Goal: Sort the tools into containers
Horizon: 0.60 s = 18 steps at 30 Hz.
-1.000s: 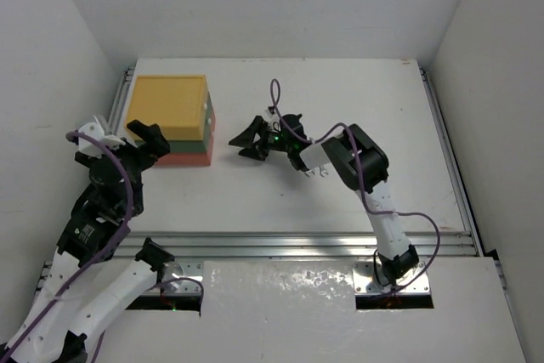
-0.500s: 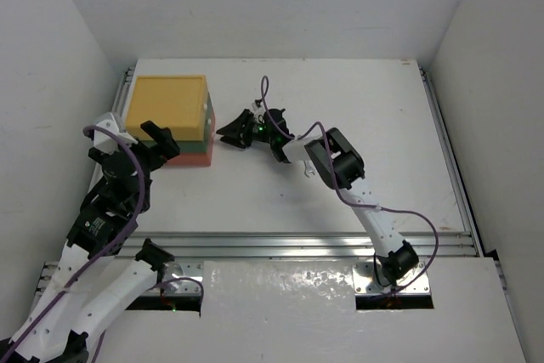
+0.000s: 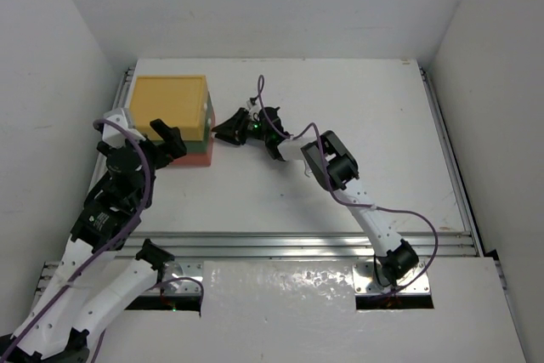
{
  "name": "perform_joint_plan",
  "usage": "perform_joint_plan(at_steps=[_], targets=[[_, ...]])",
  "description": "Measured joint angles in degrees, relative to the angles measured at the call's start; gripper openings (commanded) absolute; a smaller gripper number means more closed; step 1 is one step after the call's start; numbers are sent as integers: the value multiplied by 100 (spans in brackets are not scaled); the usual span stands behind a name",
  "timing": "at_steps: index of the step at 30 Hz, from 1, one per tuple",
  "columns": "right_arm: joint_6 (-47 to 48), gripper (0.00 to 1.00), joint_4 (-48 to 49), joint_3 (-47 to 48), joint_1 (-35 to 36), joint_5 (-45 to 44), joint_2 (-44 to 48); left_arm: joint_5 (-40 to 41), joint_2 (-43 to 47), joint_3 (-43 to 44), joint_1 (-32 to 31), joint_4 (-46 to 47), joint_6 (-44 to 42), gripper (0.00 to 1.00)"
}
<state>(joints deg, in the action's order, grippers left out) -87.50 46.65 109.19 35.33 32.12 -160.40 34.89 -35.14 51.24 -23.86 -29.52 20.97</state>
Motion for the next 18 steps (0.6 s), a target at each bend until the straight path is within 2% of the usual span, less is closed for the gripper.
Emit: perform_joint_plan(at_steps=[7, 18], targets=[[-269, 40, 577, -302, 0, 7, 15, -157, -94, -28, 35, 22, -39, 100], [-356, 37, 518, -273, 2, 149, 13, -330, -254, -33, 81, 24, -122, 100]])
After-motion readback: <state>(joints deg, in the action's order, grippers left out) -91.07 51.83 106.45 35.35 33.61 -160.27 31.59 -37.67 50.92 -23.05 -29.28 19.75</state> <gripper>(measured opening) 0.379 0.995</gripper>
